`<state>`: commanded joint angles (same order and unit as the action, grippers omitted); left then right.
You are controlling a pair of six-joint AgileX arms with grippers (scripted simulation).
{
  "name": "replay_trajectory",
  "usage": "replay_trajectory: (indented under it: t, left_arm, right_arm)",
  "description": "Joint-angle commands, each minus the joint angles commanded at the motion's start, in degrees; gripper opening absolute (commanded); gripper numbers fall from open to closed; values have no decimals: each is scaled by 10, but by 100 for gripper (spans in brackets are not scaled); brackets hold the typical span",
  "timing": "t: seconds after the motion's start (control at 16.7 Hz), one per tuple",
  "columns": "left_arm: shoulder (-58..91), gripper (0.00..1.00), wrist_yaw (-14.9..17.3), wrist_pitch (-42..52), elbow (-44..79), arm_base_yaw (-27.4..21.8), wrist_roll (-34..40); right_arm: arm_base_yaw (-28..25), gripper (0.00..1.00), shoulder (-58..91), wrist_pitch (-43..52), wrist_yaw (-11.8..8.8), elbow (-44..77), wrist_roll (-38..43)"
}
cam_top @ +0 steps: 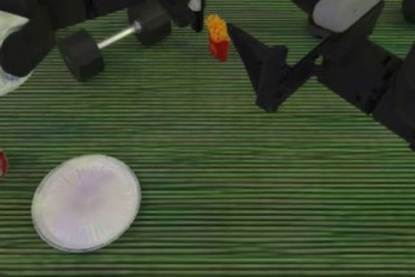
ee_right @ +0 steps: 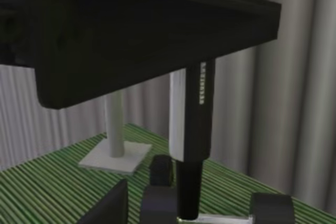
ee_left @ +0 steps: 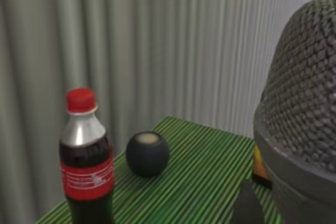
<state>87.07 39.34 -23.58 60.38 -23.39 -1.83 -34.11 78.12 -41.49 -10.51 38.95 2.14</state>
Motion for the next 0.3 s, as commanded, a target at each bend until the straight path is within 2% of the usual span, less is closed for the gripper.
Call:
replay_trajectory:
  t: [0.18,0.3]
  left_arm:
    - [-15,0,29,3,-14,34,-2]
    - [-18,0,35,4,-17,41,-3]
  right_arm:
    - [6,100,-59,10,-12,-51,0]
    - [7,100,-68,11,-15,-59,0]
